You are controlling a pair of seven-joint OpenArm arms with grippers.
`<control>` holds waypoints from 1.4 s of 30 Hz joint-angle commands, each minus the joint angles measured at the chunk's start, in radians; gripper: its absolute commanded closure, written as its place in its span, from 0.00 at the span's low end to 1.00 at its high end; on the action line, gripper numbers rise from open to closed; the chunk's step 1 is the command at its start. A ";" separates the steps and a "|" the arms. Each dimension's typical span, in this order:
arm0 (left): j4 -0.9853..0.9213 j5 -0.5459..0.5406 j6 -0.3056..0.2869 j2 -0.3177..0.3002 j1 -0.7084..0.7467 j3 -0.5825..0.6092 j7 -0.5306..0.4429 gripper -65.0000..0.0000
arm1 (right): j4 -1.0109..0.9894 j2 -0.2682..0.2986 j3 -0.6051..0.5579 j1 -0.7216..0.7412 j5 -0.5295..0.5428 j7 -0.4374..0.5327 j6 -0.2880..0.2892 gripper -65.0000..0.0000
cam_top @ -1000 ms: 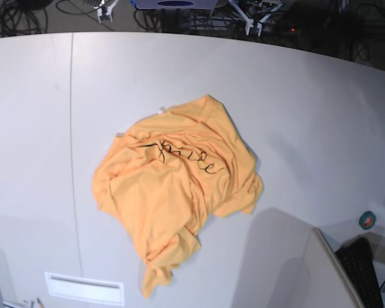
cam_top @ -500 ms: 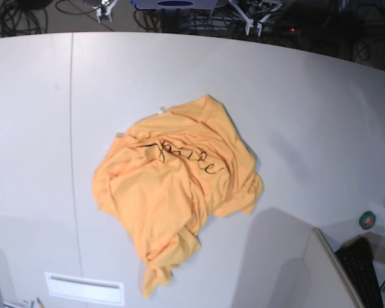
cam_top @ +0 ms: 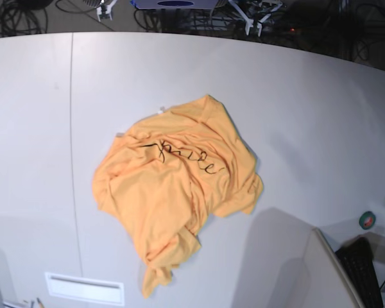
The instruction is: Layout the t-shirt on the table in an organized manner, then fold the t-shirt properly
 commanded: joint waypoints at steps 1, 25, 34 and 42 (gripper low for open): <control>0.002 -0.003 0.004 -0.005 0.005 -0.002 0.000 1.00 | 0.000 0.002 -0.002 -0.007 0.001 -0.001 -0.003 1.00; 0.012 0.010 0.004 -0.008 0.029 0.010 0.000 1.00 | 0.033 0.009 0.002 -0.017 0.004 0.000 -0.004 1.00; 0.332 0.010 0.004 -0.078 0.261 0.012 0.000 1.00 | 0.316 0.022 0.006 -0.251 0.007 -0.007 -0.004 1.00; 0.675 -0.001 0.003 -0.152 0.510 0.009 0.000 1.00 | 0.751 0.017 0.007 -0.506 0.007 -0.108 -0.008 1.00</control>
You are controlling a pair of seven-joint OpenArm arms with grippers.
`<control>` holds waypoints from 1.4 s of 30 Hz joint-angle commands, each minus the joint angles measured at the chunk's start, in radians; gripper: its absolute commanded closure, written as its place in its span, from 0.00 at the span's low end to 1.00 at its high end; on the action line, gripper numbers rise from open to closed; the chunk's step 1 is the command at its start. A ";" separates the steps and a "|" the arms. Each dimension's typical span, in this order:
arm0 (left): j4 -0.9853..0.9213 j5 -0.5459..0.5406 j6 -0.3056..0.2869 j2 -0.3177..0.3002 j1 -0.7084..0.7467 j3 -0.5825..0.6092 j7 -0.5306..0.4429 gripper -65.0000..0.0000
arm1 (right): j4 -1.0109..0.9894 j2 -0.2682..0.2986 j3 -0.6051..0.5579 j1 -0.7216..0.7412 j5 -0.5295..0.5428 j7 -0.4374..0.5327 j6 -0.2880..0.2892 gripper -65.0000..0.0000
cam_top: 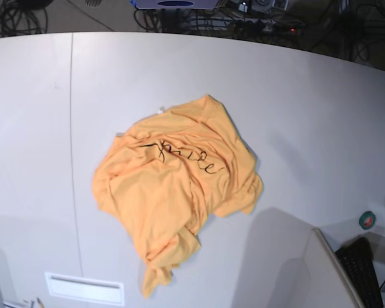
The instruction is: Layout the t-shirt on the table in an organized manner, then fold the t-shirt properly
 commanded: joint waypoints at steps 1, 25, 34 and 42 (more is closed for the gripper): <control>0.066 -0.002 0.003 -0.014 0.049 -0.005 -0.012 1.00 | 0.070 -0.003 0.002 -0.060 0.004 -0.025 -0.001 1.00; 0.867 -0.583 0.008 -0.173 0.170 -0.060 0.159 1.00 | 1.029 -0.006 -0.056 -0.129 0.004 -0.263 0.004 1.00; 0.840 -0.642 0.005 0.000 0.029 -0.375 0.274 0.73 | 1.025 0.001 -0.374 0.056 0.003 -0.380 0.004 0.49; 0.795 -0.642 -0.095 -0.004 0.040 -0.573 0.275 0.73 | 0.721 -0.029 -0.687 0.328 -0.016 -0.381 -0.115 0.40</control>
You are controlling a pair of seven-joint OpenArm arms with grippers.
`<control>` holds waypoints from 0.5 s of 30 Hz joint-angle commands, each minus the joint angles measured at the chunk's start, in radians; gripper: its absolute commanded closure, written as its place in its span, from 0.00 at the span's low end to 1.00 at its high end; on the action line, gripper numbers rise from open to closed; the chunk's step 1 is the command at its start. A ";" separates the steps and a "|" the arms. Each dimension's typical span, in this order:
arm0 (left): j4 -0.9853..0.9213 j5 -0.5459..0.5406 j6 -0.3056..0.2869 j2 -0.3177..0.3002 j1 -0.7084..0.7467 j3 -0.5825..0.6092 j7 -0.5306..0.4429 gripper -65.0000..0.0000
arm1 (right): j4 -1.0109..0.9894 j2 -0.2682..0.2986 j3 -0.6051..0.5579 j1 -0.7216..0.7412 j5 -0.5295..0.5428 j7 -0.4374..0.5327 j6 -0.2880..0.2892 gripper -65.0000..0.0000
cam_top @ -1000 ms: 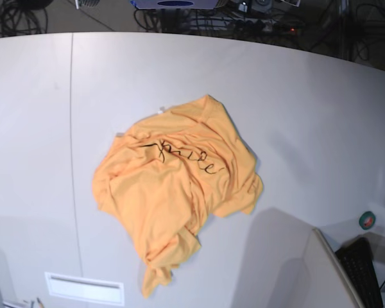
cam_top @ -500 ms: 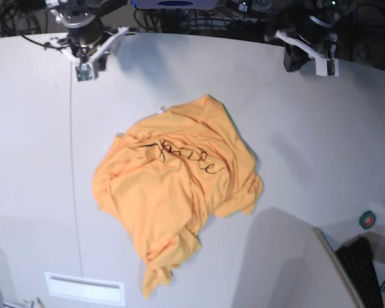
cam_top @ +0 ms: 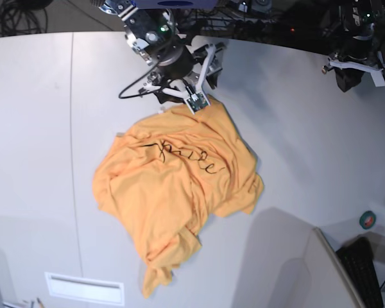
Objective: Layout the t-shirt on the table in an organized manner, then fold the t-shirt properly
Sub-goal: 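Lower both grippers onto the orange T-shirt and pinch its edges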
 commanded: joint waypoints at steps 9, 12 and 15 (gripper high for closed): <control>-0.081 -0.007 -0.156 -0.021 -0.020 -0.196 -0.025 0.73 | -0.208 -0.023 -0.244 0.214 -0.004 0.029 -0.174 0.33; -0.095 -0.005 -0.158 -0.023 -0.022 -0.191 -0.025 0.73 | -0.254 -0.023 -0.290 0.241 -0.004 0.029 -0.180 0.33; -0.098 -0.005 -0.158 -0.023 -0.023 -0.190 -0.025 0.73 | -0.291 -0.028 -0.312 0.254 -0.004 0.031 -0.180 0.33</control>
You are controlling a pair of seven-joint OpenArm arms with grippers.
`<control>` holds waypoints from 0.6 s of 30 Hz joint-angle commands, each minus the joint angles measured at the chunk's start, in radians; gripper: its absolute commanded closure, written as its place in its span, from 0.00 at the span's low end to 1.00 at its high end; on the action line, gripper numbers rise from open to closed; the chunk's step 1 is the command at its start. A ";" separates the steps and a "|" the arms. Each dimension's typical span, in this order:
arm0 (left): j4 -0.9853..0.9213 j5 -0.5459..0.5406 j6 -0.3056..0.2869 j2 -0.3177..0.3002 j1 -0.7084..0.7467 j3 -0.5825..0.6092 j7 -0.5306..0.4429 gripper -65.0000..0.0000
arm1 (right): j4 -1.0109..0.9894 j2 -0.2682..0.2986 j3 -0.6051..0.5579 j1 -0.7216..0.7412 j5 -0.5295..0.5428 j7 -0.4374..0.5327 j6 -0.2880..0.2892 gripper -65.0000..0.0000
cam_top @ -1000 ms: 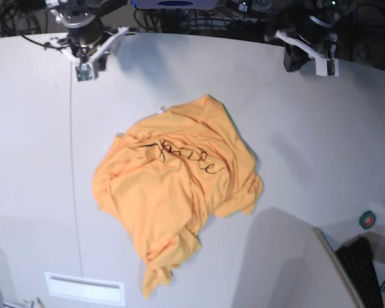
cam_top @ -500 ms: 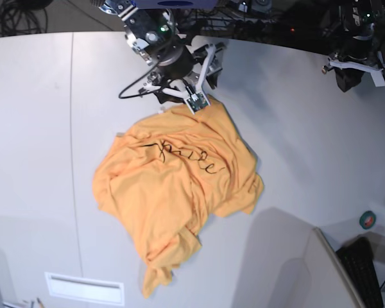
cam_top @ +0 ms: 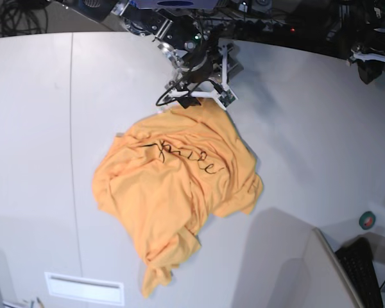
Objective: Layout the t-shirt on the table in an organized manner, then fold the t-shirt properly
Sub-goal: 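Lower both grippers onto the orange T-shirt and pinch its edges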
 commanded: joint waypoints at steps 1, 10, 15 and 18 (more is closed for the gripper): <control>0.015 -0.009 -0.005 -0.013 0.007 -0.007 -0.023 0.73 | 0.009 -0.020 -0.008 0.018 -0.010 0.028 -0.006 0.33; 0.020 0.090 -0.005 -0.007 -0.021 -0.005 -0.023 0.73 | -0.117 -0.043 -0.008 0.032 -0.015 0.127 -0.006 0.48; 0.021 0.228 -0.005 -0.005 -0.034 0.087 -0.028 0.73 | -0.143 -0.041 -0.005 0.043 -0.013 0.134 -0.006 1.00; 0.021 0.230 -0.005 -0.001 -0.040 0.125 -0.028 0.73 | -0.130 -0.017 -0.005 0.040 -0.012 0.134 -0.006 1.00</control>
